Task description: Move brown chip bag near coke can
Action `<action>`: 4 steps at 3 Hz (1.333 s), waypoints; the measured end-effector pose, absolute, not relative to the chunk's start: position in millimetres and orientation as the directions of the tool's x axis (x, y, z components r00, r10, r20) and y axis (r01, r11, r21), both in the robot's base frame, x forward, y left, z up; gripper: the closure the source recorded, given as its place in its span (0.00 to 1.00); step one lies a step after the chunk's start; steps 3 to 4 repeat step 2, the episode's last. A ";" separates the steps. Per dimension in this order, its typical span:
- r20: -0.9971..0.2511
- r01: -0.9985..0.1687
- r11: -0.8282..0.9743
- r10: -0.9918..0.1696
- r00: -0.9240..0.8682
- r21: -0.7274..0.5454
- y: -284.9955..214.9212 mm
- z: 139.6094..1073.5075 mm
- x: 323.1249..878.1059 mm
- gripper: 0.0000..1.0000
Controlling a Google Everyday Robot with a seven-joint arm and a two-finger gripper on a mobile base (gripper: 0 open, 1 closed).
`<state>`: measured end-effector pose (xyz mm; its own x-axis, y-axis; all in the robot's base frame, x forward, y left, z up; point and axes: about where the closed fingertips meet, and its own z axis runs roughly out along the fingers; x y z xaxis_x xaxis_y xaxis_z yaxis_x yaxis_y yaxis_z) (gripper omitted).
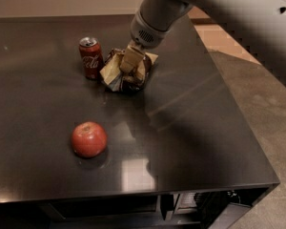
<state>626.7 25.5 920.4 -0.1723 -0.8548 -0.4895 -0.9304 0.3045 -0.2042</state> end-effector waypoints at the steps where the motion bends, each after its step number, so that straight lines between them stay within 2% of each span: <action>1: -0.489 -0.931 0.302 -0.856 -0.171 -0.204 26.6 920.0 626.2 0.00; 4: -0.489 -0.931 0.302 -0.856 -0.171 -0.204 26.6 919.9 626.2 0.00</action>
Offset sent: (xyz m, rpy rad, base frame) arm -0.0005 0.0010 -0.0004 -0.0007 0.0005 0.0019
